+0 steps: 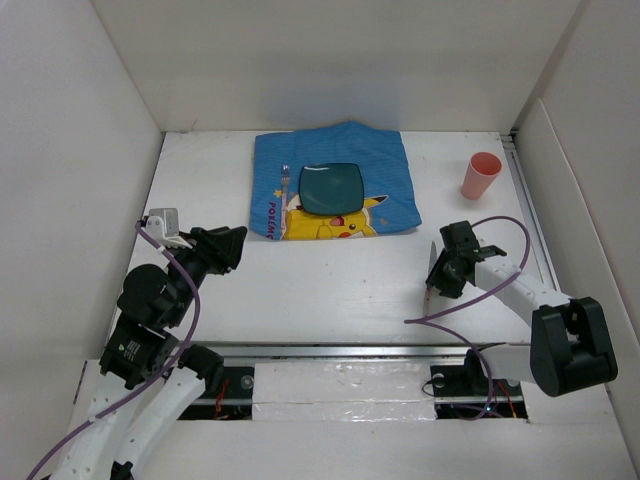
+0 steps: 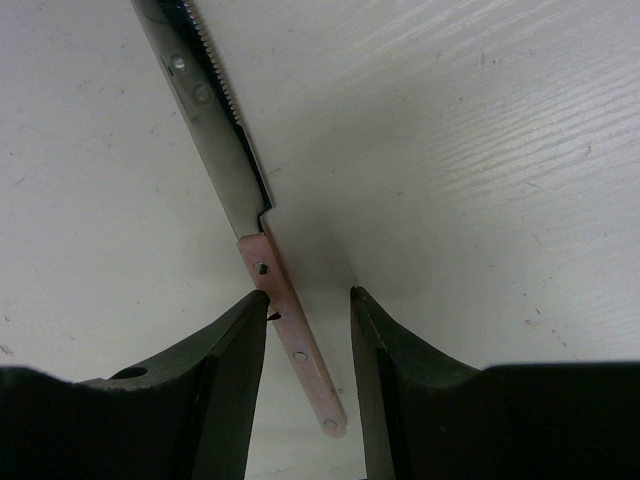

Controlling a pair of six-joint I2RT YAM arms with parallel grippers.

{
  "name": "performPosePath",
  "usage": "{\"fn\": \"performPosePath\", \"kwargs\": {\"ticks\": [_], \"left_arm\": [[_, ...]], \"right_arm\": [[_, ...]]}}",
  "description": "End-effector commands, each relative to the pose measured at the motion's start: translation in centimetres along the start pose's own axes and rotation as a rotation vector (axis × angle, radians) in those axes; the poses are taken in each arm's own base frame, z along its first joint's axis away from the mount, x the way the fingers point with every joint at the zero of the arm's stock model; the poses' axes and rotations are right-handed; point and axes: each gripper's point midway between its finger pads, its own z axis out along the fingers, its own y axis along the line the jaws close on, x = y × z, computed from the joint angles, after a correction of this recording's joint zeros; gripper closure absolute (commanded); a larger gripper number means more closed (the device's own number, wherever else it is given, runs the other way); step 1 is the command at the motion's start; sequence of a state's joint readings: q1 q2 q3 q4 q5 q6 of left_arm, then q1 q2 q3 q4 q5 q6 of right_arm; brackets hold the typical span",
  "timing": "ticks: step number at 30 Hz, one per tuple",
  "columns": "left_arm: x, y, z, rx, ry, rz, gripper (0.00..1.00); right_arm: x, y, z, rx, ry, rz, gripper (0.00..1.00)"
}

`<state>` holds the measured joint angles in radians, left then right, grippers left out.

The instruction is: Set the dinner table for one person

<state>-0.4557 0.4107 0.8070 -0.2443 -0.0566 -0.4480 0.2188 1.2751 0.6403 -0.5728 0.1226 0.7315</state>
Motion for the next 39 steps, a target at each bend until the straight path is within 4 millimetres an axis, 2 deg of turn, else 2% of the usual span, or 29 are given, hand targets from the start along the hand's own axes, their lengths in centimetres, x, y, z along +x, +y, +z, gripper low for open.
{"fn": "performPosePath", "kwargs": {"ticks": [1,7,11,12,14,19,22,28,32,35,38,39], "left_arm": [[-1.9,-1.3,-0.5,0.039,-0.053,0.010,0.57],[-1.7,-1.2,-0.6,0.038,-0.047,0.012,0.57],[-1.4,-1.0,-0.7,0.036,-0.043,0.013,0.57],[-1.4,-1.0,-0.8,0.036,-0.043,0.013,0.57],[-1.4,-1.0,-0.7,0.033,-0.042,0.013,0.57],[-1.1,-0.9,-0.6,0.030,-0.032,0.016,0.57],[-1.0,-0.8,-0.5,0.027,-0.028,0.016,0.57],[-1.1,-0.8,-0.5,0.028,-0.033,0.016,0.57],[-0.9,-0.8,-0.5,0.027,-0.028,0.016,0.57],[-0.9,-0.8,-0.4,0.028,-0.026,0.017,0.57],[-0.8,-0.8,-0.4,0.027,-0.025,0.018,0.57],[-0.8,-0.7,-0.4,0.026,-0.025,0.018,0.57]], "right_arm": [[0.2,0.4,-0.7,-0.008,0.022,-0.035,0.56],[0.5,0.4,-0.3,0.030,0.069,-0.078,0.56],[1.5,1.3,-0.4,0.069,0.105,-0.161,0.62],[1.8,1.7,-0.5,0.072,0.110,-0.186,0.67],[1.8,1.9,-0.5,0.079,0.105,-0.186,0.70],[2.3,1.7,0.1,0.103,0.115,-0.212,0.68],[2.5,1.7,0.1,0.116,0.126,-0.233,0.60],[1.8,2.2,-0.9,0.117,0.092,-0.262,0.59],[2.2,1.7,-0.1,0.135,0.120,-0.269,0.62],[2.4,1.7,0.4,0.154,0.137,-0.290,0.69],[2.8,1.7,0.6,0.174,0.158,-0.313,0.89],[2.9,1.8,0.6,0.180,0.155,-0.327,1.00]]}}
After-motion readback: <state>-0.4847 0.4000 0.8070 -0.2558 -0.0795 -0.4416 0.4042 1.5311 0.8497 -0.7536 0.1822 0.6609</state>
